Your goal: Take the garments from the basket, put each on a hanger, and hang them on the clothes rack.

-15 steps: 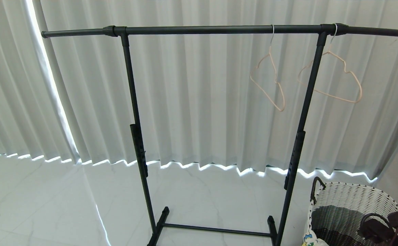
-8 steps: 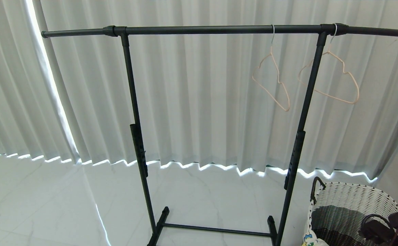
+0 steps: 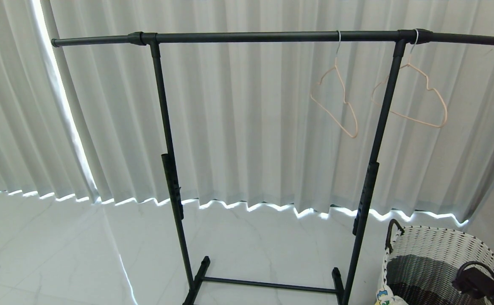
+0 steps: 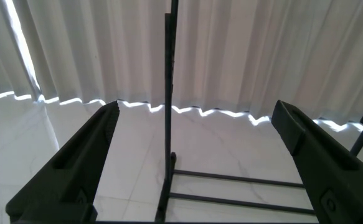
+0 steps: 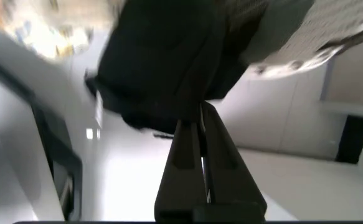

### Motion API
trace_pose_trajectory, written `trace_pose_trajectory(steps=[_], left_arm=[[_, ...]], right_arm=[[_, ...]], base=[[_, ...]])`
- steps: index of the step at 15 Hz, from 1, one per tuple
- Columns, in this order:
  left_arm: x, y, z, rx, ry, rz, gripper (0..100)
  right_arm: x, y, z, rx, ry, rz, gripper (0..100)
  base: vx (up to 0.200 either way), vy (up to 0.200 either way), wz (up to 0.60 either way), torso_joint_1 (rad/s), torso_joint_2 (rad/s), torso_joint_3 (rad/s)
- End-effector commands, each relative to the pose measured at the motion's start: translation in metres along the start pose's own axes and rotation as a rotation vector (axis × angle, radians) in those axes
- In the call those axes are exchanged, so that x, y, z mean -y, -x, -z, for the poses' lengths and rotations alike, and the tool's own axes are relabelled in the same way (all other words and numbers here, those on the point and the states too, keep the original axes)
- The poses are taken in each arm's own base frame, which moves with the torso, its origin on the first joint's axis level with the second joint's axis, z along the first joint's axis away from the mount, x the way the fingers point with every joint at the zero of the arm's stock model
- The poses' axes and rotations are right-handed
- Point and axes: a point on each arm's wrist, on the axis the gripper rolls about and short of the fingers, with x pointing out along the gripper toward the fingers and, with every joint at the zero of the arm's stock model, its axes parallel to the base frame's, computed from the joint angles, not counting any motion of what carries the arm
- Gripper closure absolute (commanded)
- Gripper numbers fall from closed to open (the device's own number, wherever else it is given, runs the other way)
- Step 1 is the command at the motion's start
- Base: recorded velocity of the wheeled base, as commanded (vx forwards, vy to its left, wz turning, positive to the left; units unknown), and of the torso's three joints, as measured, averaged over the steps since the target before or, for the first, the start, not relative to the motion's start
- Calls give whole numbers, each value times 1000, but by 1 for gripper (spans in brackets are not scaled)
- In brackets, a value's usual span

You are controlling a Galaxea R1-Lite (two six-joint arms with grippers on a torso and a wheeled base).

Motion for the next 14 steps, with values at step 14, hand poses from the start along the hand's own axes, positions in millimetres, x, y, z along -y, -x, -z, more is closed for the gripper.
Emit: trace_pose_trajectory(steps=[14], left_arm=[[0, 0, 0, 0, -1, 0, 0]], right_arm=[[52, 173, -74, 471, -84, 114, 100]], base=[[-114, 0, 0, 2, 1, 2]])
